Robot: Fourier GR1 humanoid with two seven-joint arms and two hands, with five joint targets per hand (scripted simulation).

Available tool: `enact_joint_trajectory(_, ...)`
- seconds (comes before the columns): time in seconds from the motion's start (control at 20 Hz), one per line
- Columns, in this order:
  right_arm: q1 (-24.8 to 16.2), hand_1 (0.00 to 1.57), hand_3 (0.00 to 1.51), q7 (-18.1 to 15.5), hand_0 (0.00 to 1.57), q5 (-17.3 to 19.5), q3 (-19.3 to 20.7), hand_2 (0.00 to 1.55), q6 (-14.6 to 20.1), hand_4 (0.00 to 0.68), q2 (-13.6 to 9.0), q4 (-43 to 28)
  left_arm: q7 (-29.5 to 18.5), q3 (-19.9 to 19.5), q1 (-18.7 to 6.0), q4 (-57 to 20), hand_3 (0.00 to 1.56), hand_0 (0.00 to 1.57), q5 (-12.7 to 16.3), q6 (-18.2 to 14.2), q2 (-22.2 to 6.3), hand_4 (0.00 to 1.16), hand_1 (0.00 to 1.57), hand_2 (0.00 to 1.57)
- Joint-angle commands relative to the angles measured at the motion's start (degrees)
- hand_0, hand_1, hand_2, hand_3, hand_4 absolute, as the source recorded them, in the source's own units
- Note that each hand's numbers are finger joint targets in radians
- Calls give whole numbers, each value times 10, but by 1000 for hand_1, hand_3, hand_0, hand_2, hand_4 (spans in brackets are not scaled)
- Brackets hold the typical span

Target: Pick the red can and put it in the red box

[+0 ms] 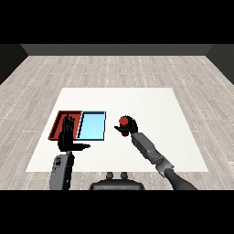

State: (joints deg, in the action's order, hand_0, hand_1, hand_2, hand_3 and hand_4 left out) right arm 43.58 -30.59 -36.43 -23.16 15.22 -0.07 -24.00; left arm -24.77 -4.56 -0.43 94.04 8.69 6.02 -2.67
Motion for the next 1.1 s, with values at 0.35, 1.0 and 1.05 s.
enact_joint_trajectory(0.35, 3, 1531, 1413, 47, 1531, 32, -17, 1468, 26, 546, 1, -9, 0, -7, -23, -27, 0, 0, -6, -6, -5, 0, 0, 0)
enact_joint_trajectory(1.0, 4, 1543, 1381, 15, 1543, 50, 9, 1459, 66, 582, -30, -116, 11, 1, 23, 12, 0, 0, 12, 15, -7, 0, 0, 0)
enact_joint_trajectory(1.05, -20, 1543, 1381, 40, 1543, 59, -12, 1459, 97, 582, -26, -188, 1, 14, 24, 15, 0, 0, -8, 0, 4, 0, 0, 0)
